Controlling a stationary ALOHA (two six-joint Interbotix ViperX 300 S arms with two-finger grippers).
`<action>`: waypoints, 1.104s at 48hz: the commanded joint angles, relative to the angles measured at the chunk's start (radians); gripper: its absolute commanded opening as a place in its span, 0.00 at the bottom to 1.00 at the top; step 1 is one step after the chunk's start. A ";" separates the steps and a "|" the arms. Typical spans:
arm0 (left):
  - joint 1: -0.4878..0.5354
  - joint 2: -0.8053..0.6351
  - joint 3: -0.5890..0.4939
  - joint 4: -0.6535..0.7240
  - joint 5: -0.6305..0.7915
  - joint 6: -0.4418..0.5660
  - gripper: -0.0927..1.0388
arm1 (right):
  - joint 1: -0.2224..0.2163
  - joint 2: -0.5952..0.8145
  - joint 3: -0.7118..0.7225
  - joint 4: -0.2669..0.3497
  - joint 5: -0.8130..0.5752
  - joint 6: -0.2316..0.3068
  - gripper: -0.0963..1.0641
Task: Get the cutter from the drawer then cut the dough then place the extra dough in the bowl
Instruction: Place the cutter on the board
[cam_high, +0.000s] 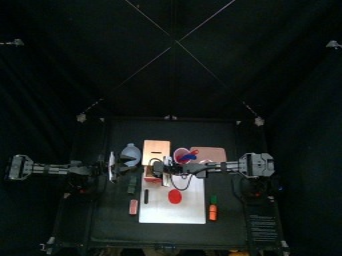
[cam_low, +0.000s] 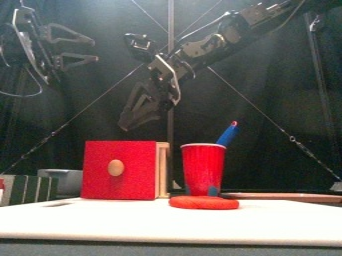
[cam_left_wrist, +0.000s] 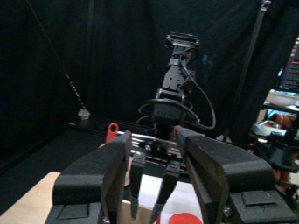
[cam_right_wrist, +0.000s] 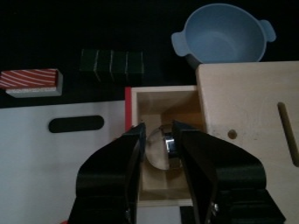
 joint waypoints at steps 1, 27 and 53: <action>0.005 0.003 -0.012 0.003 -0.009 0.003 0.80 | -0.014 -0.003 -0.031 -0.006 0.006 -0.002 0.69; -0.005 0.003 -0.003 0.008 -0.009 0.000 0.80 | -0.038 0.060 -0.037 -0.080 0.026 -0.002 0.69; -0.003 0.003 0.006 -0.006 -0.011 0.000 0.80 | -0.035 0.067 -0.048 -0.084 0.052 -0.003 0.49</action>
